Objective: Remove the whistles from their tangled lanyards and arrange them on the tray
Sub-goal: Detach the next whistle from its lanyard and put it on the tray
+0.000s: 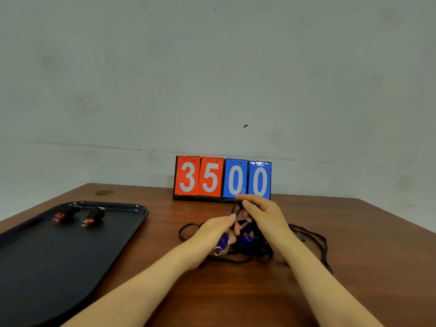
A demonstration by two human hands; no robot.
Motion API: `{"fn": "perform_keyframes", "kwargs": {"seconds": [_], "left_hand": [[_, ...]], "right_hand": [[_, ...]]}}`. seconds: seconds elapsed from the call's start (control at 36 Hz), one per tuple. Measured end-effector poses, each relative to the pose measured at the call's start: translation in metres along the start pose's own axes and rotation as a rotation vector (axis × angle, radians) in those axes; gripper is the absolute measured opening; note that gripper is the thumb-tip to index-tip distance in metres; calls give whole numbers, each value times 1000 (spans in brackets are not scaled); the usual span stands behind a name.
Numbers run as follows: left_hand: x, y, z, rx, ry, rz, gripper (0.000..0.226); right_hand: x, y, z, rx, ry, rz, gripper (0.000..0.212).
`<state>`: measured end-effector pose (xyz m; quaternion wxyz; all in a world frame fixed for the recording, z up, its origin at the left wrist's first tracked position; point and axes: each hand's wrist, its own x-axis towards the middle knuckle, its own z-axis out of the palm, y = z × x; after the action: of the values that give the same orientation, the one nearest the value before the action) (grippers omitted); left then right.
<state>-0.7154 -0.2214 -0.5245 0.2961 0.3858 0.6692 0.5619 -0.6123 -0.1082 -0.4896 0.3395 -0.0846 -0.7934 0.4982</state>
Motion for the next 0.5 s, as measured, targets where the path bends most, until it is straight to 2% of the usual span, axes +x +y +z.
{"fn": "perform_keyframes", "kwargs": {"seconds": [0.06, 0.14, 0.25, 0.36, 0.44, 0.5], "left_hand": [[-15, 6, -2, -203, -3, 102, 42], [-13, 10, -12, -320, 96, 166, 46], [-9, 8, -23, -353, 210, 103, 48], [-11, 12, -24, -318, 285, 98, 46], [-12, 14, -24, -297, 385, 119, 39], [-11, 12, -26, -275, 436, 114, 38]], "right_hand": [[0, 1, -1, 11, -13, 6, 19], [1, -1, 0, 5, -28, -7, 11], [-3, 0, 5, -165, -102, -69, 12], [-7, 2, 7, -246, -101, -115, 12], [-7, -1, 5, -157, -48, -130, 11], [-5, -3, 4, -6, 20, -66, 13]]}}
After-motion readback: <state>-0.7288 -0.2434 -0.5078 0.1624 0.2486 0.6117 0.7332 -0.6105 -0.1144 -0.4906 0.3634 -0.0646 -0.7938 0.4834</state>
